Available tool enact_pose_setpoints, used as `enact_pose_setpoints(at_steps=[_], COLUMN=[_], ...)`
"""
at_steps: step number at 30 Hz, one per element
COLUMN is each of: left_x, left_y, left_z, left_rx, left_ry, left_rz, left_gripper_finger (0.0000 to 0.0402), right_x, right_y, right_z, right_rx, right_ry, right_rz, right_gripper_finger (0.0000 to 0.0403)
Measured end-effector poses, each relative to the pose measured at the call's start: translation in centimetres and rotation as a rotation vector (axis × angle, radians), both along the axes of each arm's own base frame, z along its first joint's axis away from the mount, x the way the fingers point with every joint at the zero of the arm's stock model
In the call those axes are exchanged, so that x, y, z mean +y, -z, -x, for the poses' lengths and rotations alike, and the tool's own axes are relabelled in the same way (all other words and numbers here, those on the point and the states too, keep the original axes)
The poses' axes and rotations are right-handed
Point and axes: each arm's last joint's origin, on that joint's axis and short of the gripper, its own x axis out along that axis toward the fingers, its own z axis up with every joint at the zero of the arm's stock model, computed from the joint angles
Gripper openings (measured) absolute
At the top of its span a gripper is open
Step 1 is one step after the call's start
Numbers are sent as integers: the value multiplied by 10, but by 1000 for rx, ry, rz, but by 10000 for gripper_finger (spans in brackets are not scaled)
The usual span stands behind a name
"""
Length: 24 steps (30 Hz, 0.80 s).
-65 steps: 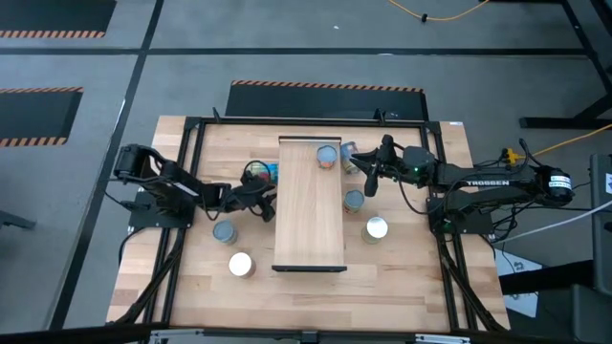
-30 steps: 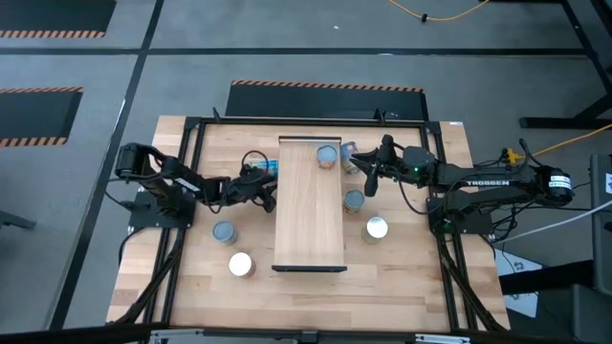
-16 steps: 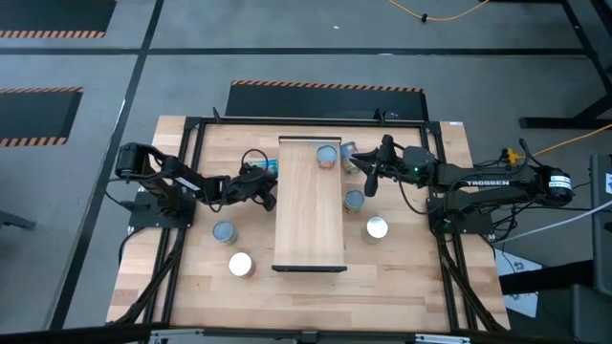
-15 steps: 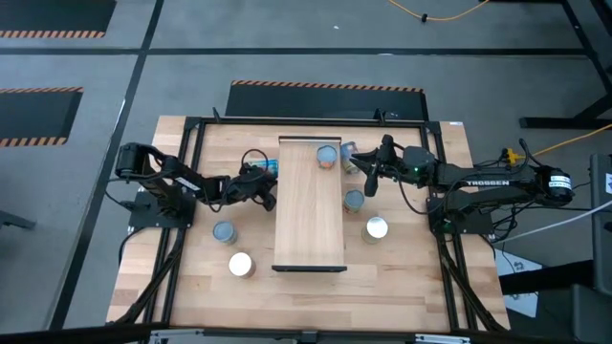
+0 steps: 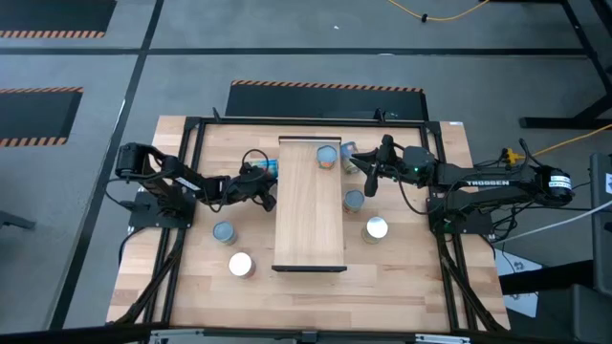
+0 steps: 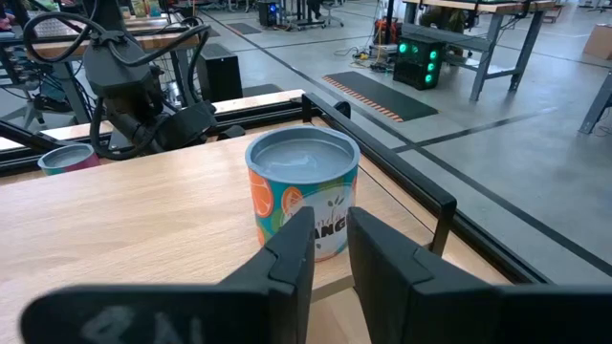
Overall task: Pick and place cans onto a shelf
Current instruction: Put the small canned carrots on the shelf
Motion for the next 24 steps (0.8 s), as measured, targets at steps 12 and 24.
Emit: enact_pose_setpoints(at_steps=[12,24], left_x=[-13,-26], left_y=[0,-4], left_z=[-2,4], left_rx=[-5,31], left_ry=[50,64], left_rz=[6,34], left_gripper_finger=[2,1], right_x=[0,0], right_y=[0,0], right_z=[0,0], right_rx=[0,0], right_ry=[0,0], right_rz=[0,0], right_gripper_finger=[72,72])
